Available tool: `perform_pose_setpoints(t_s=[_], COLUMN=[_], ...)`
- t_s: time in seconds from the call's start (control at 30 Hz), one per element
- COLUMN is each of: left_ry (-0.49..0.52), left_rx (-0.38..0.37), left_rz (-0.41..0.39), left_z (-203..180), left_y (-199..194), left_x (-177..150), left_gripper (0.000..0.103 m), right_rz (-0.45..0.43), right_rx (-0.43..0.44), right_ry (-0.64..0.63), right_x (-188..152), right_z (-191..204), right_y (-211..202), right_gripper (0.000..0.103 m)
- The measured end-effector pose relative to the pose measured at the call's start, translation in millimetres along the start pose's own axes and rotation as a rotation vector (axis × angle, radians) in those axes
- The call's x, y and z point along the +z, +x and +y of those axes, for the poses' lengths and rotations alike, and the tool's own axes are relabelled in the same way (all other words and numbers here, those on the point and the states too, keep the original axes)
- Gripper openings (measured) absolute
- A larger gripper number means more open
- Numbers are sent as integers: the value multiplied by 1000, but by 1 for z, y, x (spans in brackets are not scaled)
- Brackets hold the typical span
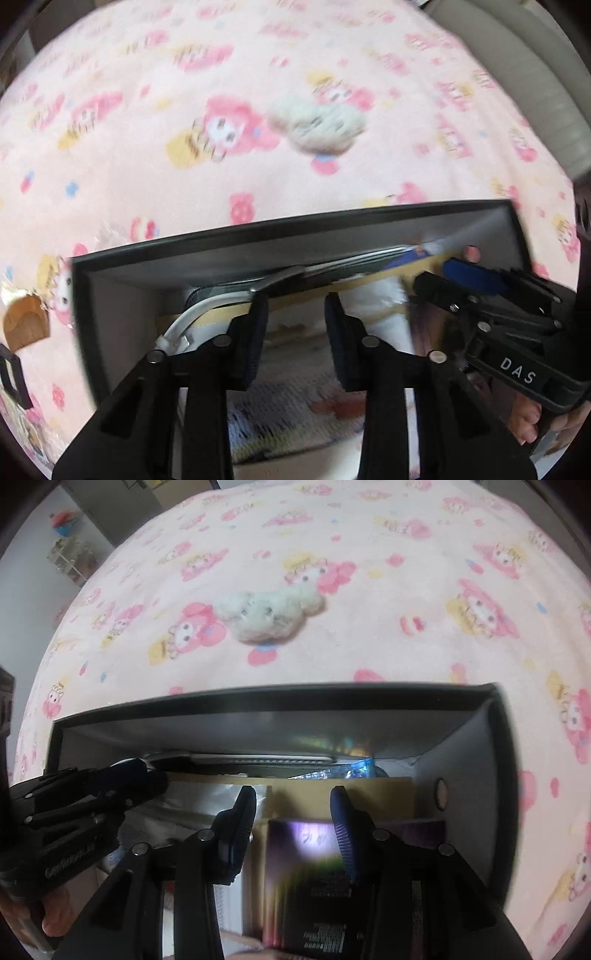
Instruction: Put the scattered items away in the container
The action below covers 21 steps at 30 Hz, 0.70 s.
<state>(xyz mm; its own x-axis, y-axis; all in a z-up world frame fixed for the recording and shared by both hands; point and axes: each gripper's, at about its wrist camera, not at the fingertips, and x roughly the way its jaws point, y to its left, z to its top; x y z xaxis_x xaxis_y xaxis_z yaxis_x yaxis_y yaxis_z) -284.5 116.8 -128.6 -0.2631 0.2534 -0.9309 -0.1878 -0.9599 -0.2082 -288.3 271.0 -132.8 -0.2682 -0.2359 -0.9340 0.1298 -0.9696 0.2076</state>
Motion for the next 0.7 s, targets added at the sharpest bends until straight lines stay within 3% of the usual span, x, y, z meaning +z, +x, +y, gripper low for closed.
perform_pose_setpoints(t_s=[0.17, 0.3, 0.4, 0.5, 0.7], left_ry=[22, 6, 0, -12, -26], left_rx=[-6, -11, 29, 54, 114], left_rz=[-118, -214, -275, -328, -431], left_z=[-15, -14, -18, -19, -23], left_y=[-51, -101, -119, -142, -189], left_x=[-23, -49, -64, -79, -112], left_gripper=[45, 67, 69, 78, 90], right_rz=[-132, -189, -233, -255, -321], right_rx=[20, -3, -4, 1, -85], right_ry=[-10, -3, 24, 50, 33], right_x=[-17, -39, -61, -82, -120], right_z=[16, 24, 29, 34, 57], right_y=[-53, -88, -108, -122, -155], right_gripper=[43, 47, 50, 50, 51])
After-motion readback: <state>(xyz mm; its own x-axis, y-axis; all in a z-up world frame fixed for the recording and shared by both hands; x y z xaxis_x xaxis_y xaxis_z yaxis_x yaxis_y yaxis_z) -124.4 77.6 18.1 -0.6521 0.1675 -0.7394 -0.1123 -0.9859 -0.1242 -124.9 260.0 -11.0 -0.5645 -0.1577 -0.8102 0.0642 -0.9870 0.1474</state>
